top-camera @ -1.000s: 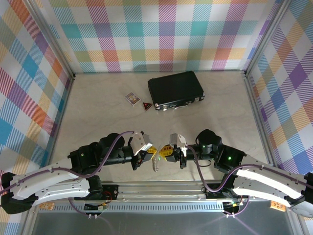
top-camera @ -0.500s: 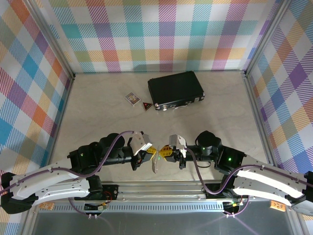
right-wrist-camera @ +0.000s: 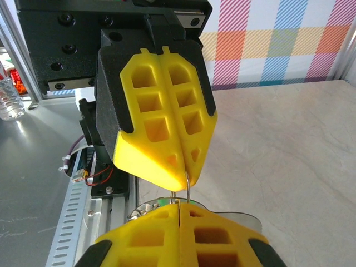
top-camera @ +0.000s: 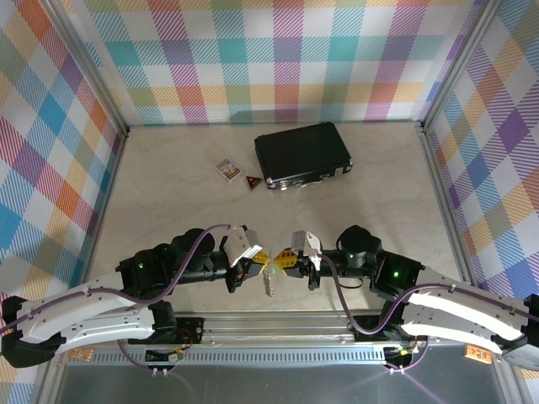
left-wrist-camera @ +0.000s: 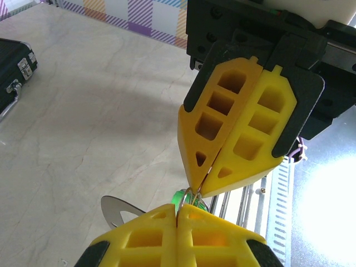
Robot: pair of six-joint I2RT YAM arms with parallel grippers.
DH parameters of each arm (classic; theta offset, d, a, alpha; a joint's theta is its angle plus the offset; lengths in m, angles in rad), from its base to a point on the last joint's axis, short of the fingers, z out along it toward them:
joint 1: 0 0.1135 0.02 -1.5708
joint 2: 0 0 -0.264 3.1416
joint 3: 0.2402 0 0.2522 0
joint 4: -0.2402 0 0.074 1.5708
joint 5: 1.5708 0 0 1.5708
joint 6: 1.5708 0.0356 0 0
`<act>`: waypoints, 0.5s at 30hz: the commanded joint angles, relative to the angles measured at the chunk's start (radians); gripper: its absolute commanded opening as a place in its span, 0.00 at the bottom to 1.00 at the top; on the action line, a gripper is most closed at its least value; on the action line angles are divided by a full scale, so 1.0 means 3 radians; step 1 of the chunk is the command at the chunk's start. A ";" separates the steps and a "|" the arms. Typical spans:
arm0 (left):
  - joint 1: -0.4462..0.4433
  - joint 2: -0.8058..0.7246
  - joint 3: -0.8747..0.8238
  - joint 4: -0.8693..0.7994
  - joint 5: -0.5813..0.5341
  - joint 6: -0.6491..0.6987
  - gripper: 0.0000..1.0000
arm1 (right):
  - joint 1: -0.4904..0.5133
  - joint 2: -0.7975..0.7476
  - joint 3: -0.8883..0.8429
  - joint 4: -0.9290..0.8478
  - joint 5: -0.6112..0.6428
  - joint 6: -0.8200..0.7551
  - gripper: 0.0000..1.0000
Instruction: Put the keys on the keyring
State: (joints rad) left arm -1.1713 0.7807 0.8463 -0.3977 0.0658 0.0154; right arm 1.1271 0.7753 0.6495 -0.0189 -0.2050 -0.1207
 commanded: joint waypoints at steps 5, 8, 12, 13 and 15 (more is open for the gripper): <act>-0.0022 -0.0015 0.0017 0.0094 -0.0043 -0.0058 0.00 | 0.0075 -0.0023 0.0042 0.0191 -0.0134 -0.0023 0.00; -0.0023 -0.0011 0.0015 0.0099 -0.0026 -0.0058 0.00 | 0.0073 -0.0029 0.0041 0.0205 -0.0149 -0.0018 0.00; -0.0020 -0.0010 0.0015 0.0106 -0.0017 -0.0057 0.00 | 0.0073 -0.0028 0.0039 0.0214 -0.0165 -0.0030 0.00; -0.0020 -0.0014 0.0016 0.0099 -0.0015 -0.0052 0.00 | 0.0073 -0.0023 0.0036 0.0214 -0.0164 -0.0032 0.00; -0.0022 -0.0012 0.0016 0.0093 -0.0016 -0.0056 0.00 | 0.0074 -0.0018 0.0034 0.0219 -0.0160 -0.0029 0.00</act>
State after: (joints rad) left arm -1.1713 0.7788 0.8463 -0.3977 0.0696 0.0151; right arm 1.1271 0.7757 0.6495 -0.0170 -0.2012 -0.1207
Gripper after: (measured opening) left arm 0.049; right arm 0.050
